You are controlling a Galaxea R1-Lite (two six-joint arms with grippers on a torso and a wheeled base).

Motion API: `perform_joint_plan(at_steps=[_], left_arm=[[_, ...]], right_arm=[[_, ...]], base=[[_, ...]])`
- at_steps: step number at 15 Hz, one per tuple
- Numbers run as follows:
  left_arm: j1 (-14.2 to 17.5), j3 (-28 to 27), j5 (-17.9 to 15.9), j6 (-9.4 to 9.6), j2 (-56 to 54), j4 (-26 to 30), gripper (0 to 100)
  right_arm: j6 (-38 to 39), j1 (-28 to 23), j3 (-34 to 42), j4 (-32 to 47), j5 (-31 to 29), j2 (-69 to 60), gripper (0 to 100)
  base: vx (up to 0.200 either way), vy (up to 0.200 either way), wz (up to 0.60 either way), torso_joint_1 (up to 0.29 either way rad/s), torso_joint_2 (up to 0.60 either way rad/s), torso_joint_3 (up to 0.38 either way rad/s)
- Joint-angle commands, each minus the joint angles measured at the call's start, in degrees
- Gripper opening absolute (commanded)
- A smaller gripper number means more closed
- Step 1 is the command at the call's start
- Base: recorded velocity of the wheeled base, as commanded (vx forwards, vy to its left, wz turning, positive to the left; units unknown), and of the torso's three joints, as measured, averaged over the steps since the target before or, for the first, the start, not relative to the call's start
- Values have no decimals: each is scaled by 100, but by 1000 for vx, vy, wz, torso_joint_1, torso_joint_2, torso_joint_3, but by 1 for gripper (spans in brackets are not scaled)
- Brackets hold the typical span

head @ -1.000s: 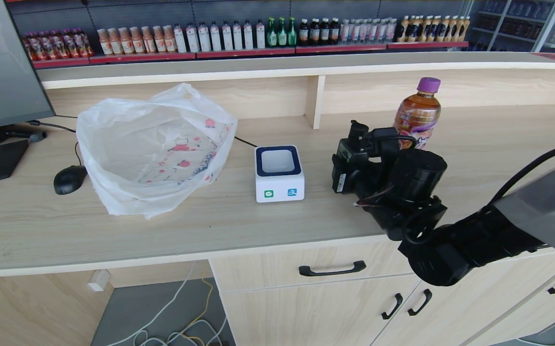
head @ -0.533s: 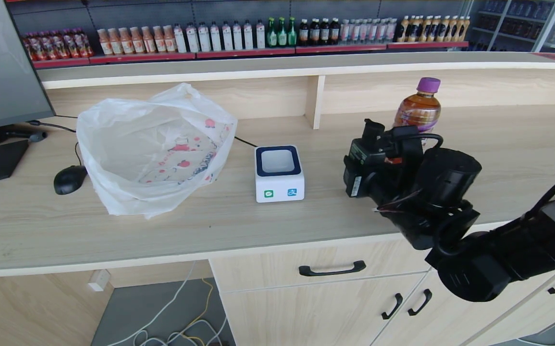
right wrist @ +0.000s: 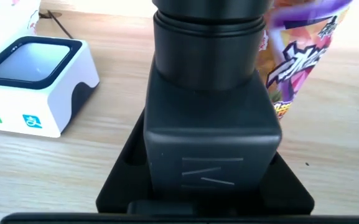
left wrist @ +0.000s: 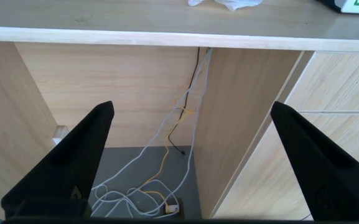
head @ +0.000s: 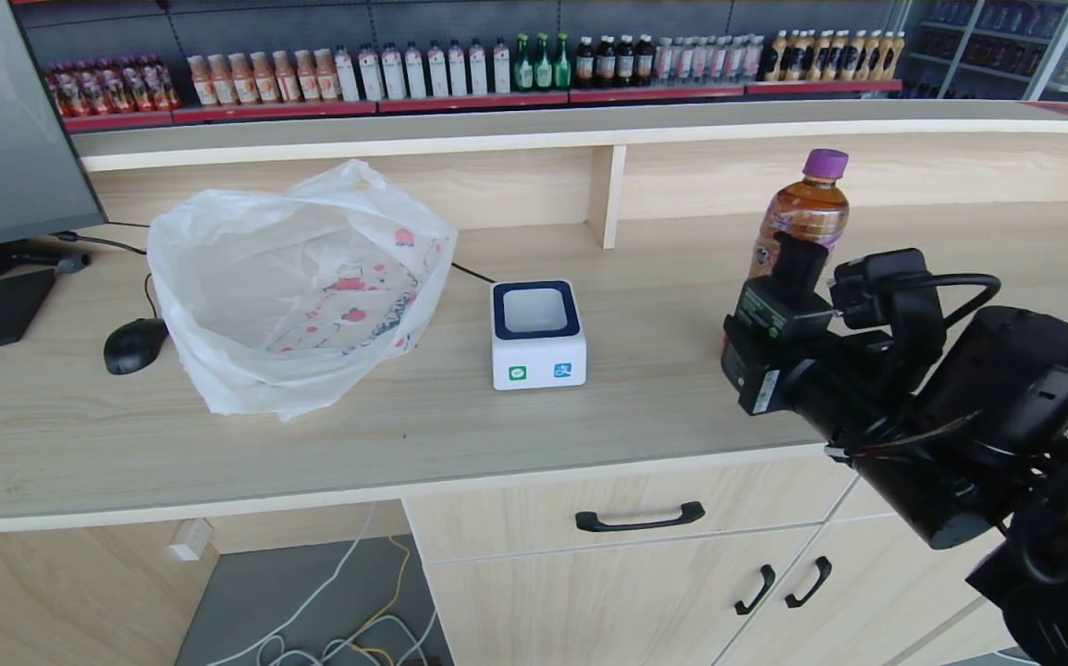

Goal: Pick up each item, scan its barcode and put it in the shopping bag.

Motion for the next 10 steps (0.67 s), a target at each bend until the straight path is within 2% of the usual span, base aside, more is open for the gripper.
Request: perform_joint_plan(at_steps=[1,6,10], left_arm=[[0,0,0,-2,0,0,100],[-9,0,0,-2,0,0,100],[-9,0,0,-2,0,0,100]], right_arm=[[-105,5,559,3,-60,-792,0],[-113,14,1209,11,-34,-1504,0],[678,5,1376,11,1,-1671,0]], base=[[0,0,0,0,0,0],[0,0,0,0,0,0],[0,0,0,0,0,0]])
